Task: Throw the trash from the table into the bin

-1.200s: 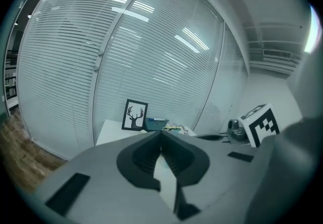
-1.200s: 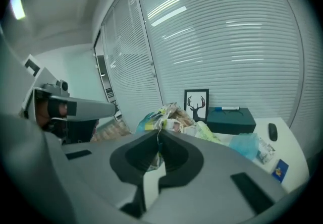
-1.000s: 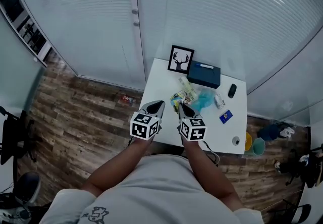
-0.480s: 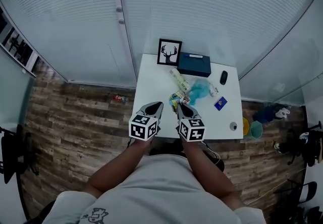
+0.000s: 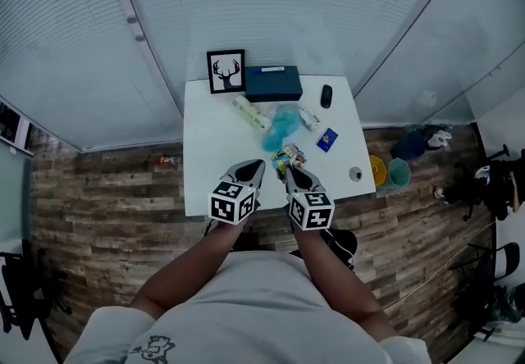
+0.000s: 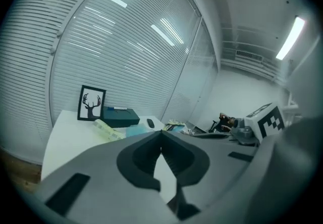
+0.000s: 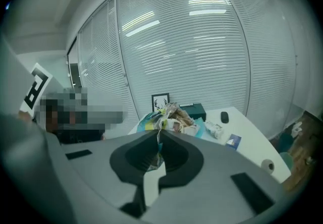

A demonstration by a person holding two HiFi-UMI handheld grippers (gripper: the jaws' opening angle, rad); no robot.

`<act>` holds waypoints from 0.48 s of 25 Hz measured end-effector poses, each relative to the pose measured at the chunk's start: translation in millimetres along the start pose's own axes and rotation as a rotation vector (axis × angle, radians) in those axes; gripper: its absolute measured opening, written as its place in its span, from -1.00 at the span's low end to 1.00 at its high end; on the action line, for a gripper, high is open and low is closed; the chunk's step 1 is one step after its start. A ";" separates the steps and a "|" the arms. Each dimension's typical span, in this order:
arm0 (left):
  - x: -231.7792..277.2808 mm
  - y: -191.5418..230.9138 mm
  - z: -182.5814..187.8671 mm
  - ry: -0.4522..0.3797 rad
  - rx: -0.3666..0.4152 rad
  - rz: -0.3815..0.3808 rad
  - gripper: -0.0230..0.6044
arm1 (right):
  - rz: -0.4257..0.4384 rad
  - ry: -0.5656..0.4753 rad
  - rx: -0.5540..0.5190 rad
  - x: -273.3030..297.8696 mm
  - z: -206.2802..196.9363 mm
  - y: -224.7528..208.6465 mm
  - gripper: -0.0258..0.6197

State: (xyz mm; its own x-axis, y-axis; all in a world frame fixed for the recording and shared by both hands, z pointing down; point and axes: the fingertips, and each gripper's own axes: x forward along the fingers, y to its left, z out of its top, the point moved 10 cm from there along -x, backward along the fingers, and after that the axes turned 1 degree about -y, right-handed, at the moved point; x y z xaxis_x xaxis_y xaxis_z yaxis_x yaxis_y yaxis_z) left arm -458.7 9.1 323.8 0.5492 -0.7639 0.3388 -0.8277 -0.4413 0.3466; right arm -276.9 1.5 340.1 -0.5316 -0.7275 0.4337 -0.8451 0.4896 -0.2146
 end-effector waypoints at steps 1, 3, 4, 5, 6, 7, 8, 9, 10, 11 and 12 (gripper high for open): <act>6.9 -8.7 -2.7 0.016 0.006 -0.018 -0.91 | -0.014 -0.003 0.015 -7.9 -3.8 -7.5 -0.88; 20.4 -27.7 -6.6 0.041 0.022 -0.049 -0.91 | -0.042 -0.013 0.039 -24.3 -10.0 -23.6 -0.88; 27.4 -37.8 -7.7 0.047 0.032 -0.063 -0.91 | -0.056 -0.020 0.047 -32.6 -12.3 -32.2 -0.88; 34.5 -47.8 -8.4 0.050 0.042 -0.074 -0.91 | -0.069 -0.028 0.052 -40.6 -14.2 -40.8 -0.88; 41.4 -57.6 -9.0 0.052 0.052 -0.083 -0.91 | -0.082 -0.035 0.054 -48.5 -16.0 -49.1 -0.88; 48.0 -67.7 -10.0 0.054 0.062 -0.092 -0.91 | -0.093 -0.041 0.055 -56.5 -17.8 -57.3 -0.88; 54.4 -78.3 -11.3 0.058 0.072 -0.101 -0.91 | -0.103 -0.047 0.059 -64.7 -19.9 -65.6 -0.88; 60.7 -89.4 -13.0 0.064 0.080 -0.111 -0.91 | -0.112 -0.052 0.066 -73.1 -22.2 -74.3 -0.88; 67.0 -100.7 -14.7 0.071 0.087 -0.121 -0.91 | -0.120 -0.056 0.076 -81.5 -24.7 -83.5 -0.88; 73.3 -112.0 -16.7 0.078 0.093 -0.132 -0.91 | -0.129 -0.059 0.086 -89.8 -26.9 -92.9 -0.88; 79.4 -123.2 -18.8 0.086 0.099 -0.143 -0.91 | -0.137 -0.063 0.095 -98.4 -29.1 -102.1 -0.88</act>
State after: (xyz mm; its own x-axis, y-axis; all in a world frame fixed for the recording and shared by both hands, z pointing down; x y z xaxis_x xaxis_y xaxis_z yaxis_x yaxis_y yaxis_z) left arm -310.9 11.6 324.5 0.6661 -0.6490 0.3676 -0.7457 -0.5895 0.3104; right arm -136.7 37.1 344.8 -0.4110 -0.8143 0.4099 -0.9099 0.3383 -0.2402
